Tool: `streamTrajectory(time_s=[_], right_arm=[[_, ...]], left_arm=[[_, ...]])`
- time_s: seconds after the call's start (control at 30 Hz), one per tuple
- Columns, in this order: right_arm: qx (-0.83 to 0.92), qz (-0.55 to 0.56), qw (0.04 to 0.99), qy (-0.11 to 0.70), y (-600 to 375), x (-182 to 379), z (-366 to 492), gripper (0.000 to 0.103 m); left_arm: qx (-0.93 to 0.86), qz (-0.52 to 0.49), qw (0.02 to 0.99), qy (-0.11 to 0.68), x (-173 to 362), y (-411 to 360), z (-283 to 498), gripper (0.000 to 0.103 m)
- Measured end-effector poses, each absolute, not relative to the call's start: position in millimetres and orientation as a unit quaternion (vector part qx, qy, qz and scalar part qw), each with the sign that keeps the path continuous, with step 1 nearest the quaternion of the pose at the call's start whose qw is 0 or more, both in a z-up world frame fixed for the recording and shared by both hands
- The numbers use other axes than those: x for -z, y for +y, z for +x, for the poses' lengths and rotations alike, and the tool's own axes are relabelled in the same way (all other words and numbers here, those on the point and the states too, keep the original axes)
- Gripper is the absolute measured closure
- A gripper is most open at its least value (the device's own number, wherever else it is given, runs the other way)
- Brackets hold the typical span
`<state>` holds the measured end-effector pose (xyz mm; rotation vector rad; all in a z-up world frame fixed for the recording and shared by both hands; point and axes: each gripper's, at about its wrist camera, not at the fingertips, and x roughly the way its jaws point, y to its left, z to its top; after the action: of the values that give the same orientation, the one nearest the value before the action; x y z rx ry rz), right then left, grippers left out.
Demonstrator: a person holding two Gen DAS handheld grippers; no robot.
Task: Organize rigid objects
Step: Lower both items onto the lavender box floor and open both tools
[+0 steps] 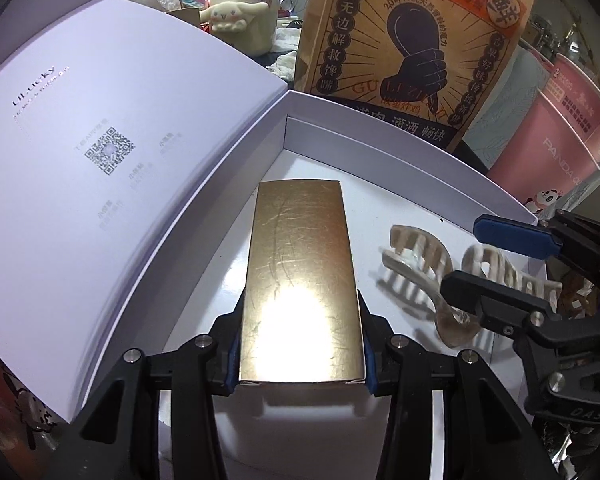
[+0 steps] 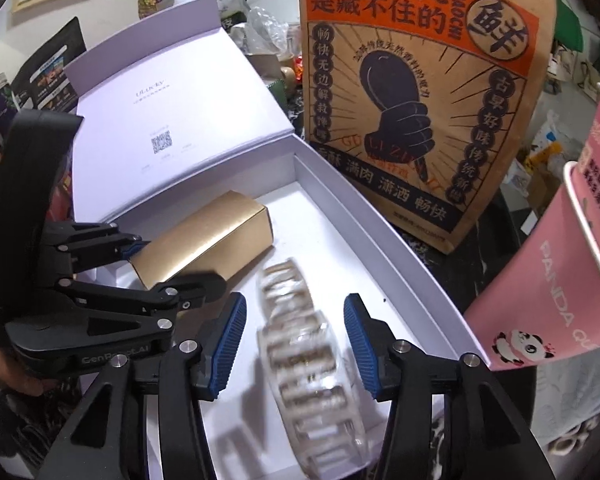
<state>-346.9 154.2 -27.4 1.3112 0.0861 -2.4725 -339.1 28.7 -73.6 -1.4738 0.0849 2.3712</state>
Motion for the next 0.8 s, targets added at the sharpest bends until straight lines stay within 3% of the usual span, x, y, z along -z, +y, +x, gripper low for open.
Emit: streamTrajectory(time_s=[0.17, 0.2, 0.23, 0.33, 0.8], right_arm=[[0.872, 0.461, 0.164, 0.028, 157, 23, -342, 0.05], [0.871, 0.462, 0.162, 0.027, 157, 21, -342, 0.05], [0.872, 0.462, 0.161, 0.027, 158, 22, -340, 0.05], [0.873, 0.462, 0.153, 0.029, 157, 19, -340, 0.05], [0.888, 0.439, 0.134, 0.032, 167, -5, -310, 0.048]], left_arm=[[-0.821, -0.541, 0.18, 0.017, 79, 26, -338, 0.052], [-0.817, -0.545, 0.185, 0.015, 79, 26, -337, 0.043], [-0.816, -0.547, 0.185, 0.015, 78, 26, -336, 0.026], [-0.823, -0.537, 0.184, 0.016, 72, 25, -330, 0.011], [-0.848, -0.503, 0.164, 0.021, 41, 9, -308, 0.011]])
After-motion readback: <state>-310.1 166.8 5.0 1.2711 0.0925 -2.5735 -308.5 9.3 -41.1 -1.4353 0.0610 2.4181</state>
